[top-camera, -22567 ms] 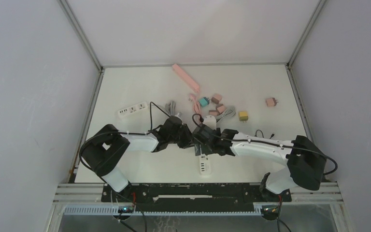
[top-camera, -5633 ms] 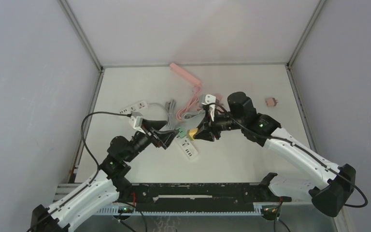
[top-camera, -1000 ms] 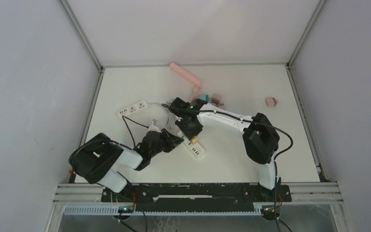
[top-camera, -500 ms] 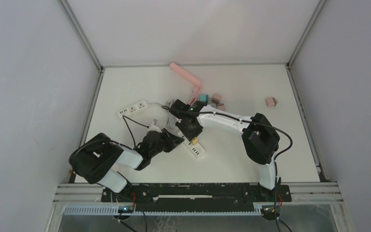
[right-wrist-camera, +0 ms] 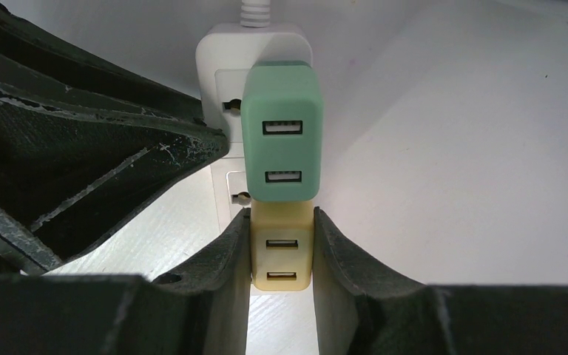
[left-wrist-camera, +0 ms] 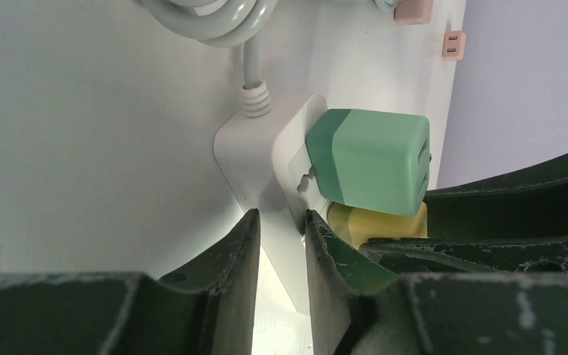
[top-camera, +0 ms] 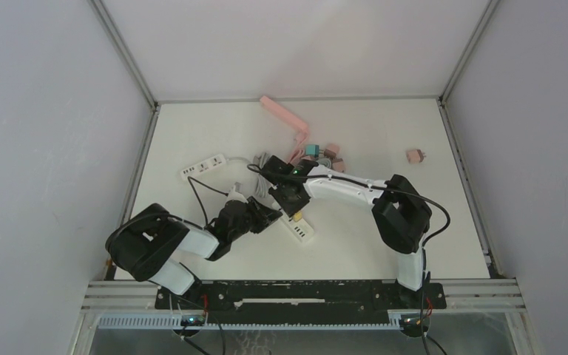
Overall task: Insert the plug
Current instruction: Insert the plug into the socket.
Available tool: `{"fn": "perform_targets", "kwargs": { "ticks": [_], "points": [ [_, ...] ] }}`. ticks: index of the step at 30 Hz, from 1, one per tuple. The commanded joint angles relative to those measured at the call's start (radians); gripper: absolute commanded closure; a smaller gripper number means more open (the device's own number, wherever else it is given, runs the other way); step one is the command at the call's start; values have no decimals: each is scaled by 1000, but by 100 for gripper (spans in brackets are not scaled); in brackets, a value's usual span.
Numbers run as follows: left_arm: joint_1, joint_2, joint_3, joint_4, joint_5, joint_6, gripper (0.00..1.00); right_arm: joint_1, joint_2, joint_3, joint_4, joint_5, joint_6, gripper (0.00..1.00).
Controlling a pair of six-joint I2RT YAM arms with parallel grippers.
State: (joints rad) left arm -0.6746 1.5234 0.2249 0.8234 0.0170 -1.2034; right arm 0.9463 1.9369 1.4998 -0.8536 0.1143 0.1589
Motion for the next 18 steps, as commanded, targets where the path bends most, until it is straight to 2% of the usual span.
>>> {"fn": "perform_targets", "kwargs": {
  "ticks": [1,8,18],
  "points": [
    [-11,-16,42,-25,-17,34,68,1,49,-93,-8,-23,4,100],
    [-13,-19,39,-24,-18,36,68,-35,32,-164,22,-44,37,100],
    [-17,-26,39,-32,-26,41,68,18,59,-165,27,-29,38,100]
  ]
}}
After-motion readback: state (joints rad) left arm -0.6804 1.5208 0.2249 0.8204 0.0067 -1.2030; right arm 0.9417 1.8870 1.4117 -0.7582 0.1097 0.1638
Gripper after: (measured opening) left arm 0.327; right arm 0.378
